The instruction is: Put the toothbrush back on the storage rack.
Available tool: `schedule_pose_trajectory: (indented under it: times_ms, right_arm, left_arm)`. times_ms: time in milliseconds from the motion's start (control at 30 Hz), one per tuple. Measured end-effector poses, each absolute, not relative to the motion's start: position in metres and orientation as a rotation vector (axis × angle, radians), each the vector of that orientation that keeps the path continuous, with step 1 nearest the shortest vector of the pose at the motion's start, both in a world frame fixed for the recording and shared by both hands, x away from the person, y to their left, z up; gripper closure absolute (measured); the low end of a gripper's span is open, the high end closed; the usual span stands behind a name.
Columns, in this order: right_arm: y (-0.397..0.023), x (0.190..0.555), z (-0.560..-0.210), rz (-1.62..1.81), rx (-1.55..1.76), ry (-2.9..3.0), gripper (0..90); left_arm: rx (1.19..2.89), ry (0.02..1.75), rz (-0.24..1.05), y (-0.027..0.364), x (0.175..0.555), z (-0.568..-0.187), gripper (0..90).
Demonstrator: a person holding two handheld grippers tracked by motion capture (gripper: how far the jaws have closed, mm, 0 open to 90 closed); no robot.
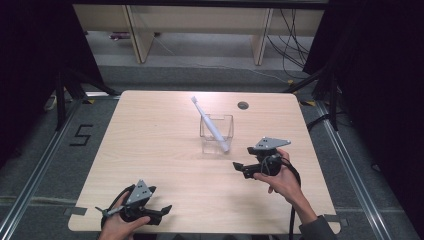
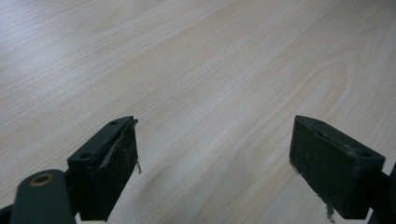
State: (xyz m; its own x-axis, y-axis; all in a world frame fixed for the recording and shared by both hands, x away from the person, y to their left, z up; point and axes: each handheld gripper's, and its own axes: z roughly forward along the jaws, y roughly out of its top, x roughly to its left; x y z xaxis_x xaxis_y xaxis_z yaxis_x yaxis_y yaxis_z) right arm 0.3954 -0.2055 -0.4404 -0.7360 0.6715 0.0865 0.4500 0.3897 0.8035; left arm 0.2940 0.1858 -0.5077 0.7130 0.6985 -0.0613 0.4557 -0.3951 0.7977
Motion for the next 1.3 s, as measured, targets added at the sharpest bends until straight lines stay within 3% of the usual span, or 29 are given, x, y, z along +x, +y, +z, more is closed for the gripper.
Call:
schedule_pose_trajectory:
  times_ms: [1300]
  right_arm:
    - [-0.223,0.365,-0.48,1.155,1.116,2.478,18.2]
  left_arm:
    - [2.076,0.865,0.361,0.188,0.295,-0.508,14.9]
